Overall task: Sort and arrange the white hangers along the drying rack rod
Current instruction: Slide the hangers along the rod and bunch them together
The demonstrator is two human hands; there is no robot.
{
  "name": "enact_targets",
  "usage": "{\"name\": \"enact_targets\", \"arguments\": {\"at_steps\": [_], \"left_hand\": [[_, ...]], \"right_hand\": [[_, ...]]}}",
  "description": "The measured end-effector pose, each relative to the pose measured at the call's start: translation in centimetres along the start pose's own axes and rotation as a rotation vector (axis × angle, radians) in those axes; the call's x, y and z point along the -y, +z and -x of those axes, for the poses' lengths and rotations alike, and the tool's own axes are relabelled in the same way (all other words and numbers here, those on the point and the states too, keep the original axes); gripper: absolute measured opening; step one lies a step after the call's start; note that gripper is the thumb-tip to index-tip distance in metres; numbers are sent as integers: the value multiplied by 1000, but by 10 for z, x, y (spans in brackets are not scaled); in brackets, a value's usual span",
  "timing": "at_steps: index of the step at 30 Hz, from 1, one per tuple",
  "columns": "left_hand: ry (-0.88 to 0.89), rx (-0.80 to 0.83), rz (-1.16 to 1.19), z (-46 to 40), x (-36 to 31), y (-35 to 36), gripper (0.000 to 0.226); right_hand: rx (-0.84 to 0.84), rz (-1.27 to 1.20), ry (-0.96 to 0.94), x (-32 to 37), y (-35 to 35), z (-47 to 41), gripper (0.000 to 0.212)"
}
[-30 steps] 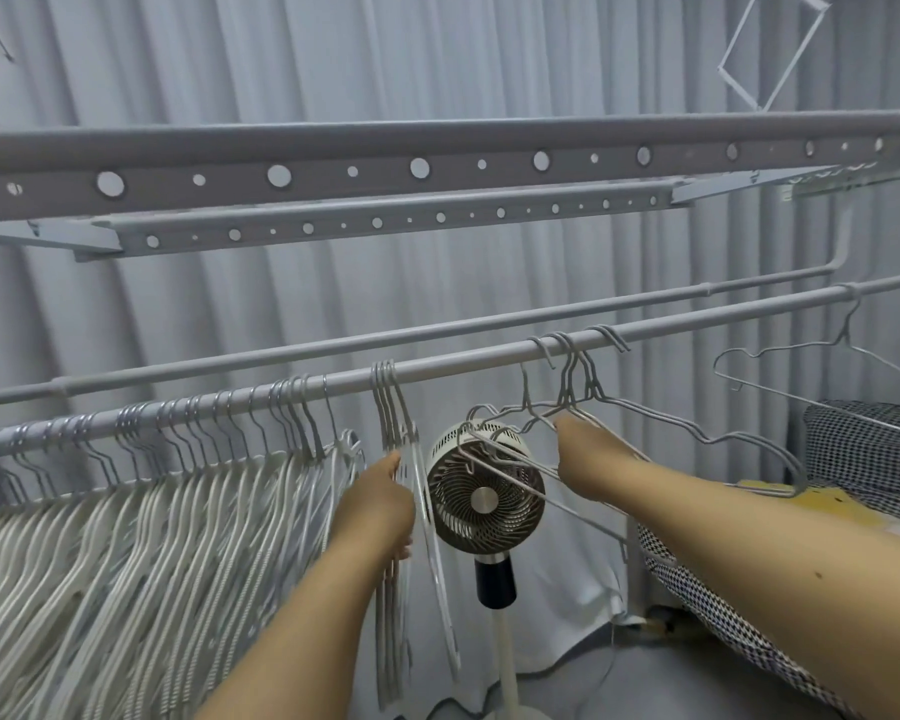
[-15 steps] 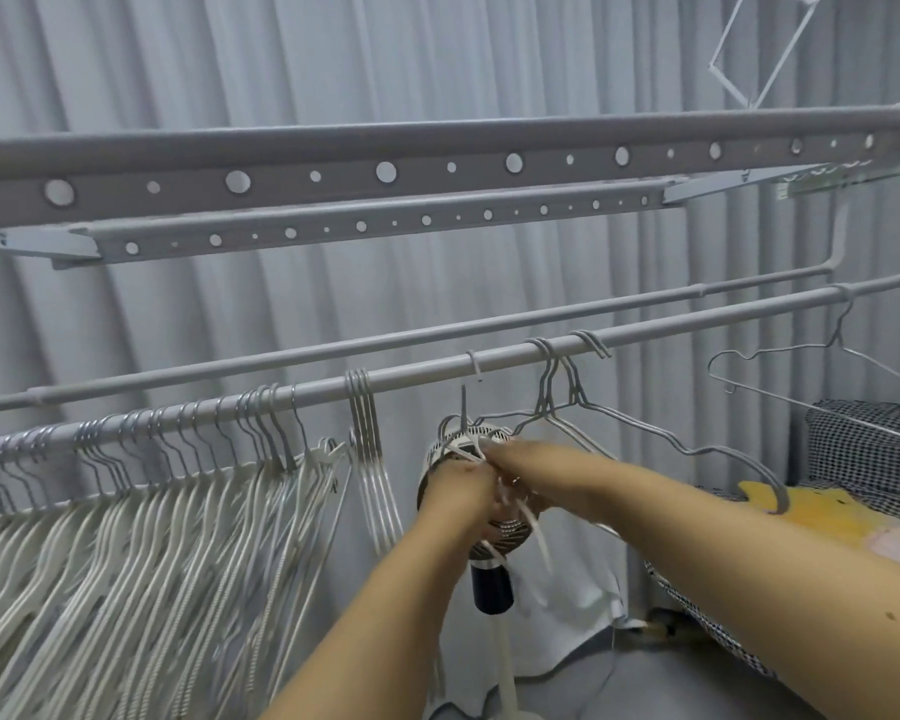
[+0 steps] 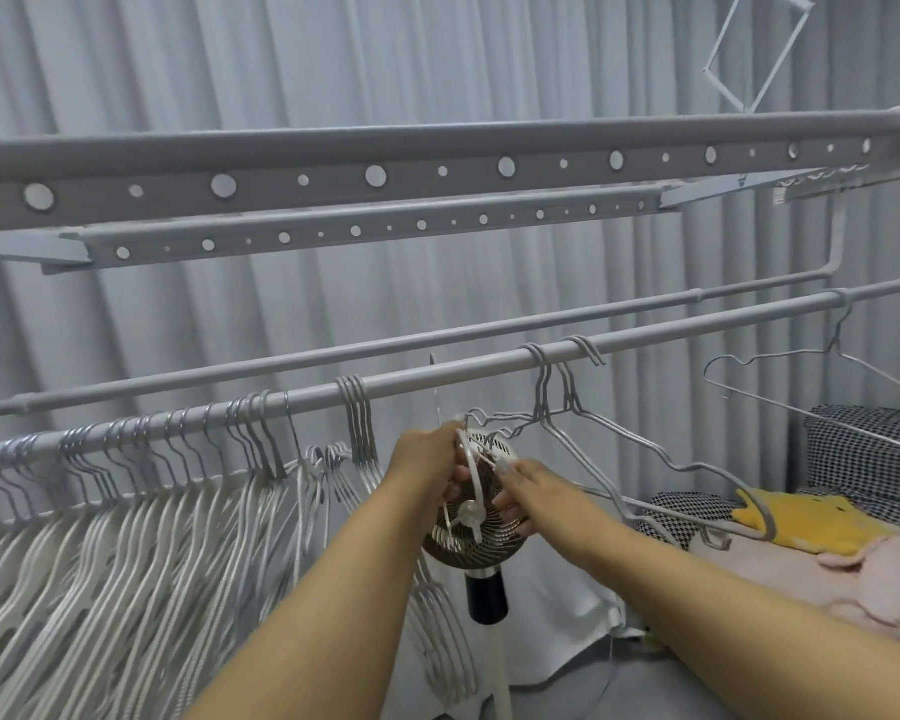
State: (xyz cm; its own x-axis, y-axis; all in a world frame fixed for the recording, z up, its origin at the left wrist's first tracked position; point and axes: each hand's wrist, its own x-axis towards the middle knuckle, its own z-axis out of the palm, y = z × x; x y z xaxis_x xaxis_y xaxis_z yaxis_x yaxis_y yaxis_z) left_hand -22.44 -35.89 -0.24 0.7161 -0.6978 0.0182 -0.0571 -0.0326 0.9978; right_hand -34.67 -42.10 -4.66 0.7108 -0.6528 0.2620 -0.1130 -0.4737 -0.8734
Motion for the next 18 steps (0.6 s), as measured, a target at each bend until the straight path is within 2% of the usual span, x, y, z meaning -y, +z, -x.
{"name": "enact_targets", "arguments": {"at_steps": [5,9,13,16,18], "left_hand": [[-35,25,30,13,3,-7,21],[-89,79,7,28,2,-9,33],[-149,149,-55,44,-5,-4,27],[-121,253,-16,56,-3,-4,39],[3,295,58,56,2,-9,48]], "right_hand": [[-76,46,50,-7,3,-9,37],[-128,20,118,-7,7,-17,42],[-104,-18,109,2,10,-26,50],[-138,-21,135,6,12,-33,49],[-208,-23,176,4,12,-35,40]]}}
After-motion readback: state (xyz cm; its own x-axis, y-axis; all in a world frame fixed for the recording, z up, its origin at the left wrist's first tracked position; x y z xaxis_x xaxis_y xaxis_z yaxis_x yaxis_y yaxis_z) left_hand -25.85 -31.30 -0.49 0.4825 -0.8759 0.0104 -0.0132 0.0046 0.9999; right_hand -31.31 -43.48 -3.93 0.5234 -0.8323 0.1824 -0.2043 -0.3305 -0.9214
